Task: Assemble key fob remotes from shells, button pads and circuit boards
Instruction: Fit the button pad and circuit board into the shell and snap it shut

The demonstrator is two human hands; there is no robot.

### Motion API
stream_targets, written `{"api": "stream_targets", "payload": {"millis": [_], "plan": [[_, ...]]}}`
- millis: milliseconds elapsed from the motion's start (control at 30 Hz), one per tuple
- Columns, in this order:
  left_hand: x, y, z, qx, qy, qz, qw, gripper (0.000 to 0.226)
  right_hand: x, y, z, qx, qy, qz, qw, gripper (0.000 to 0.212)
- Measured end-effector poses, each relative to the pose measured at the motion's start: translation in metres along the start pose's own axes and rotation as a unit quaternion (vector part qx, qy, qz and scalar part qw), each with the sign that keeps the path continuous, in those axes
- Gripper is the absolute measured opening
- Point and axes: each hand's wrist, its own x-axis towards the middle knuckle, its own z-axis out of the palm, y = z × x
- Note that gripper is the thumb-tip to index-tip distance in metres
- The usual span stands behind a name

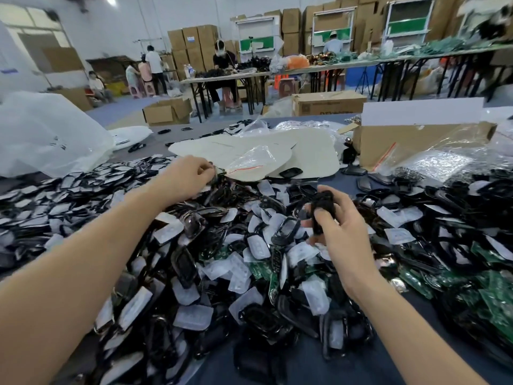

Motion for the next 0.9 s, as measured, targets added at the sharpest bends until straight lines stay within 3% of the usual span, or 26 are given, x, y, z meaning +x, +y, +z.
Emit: {"api": "stream_targets", "payload": {"millis": [167,333,533,767,900], "plan": [[0.007,-0.057,-0.021,0.015,0.046,-0.109,0.993,0.035,0.034,-0.008,0.055,0.080,0.004,0.055,0.995,0.032],[0.023,-0.077,-0.012,0.046,0.043,-0.142,0.988,0.035,0.054,-0.004,0.081,0.094,-0.001,0.078,0.993,0.030],[0.046,-0.075,0.004,0.096,0.032,-0.087,0.991,0.025,0.064,0.002,0.072,0.093,0.009,0.099,0.991,0.031],[0.070,-0.070,0.013,0.123,-0.045,-0.058,0.990,0.024,0.068,0.008,0.068,0.078,0.012,0.105,0.991,0.029],[0.085,-0.068,0.011,0.200,-0.121,-0.041,0.972,0.038,0.067,0.010,0.070,0.073,0.005,0.106,0.992,0.030]]}}
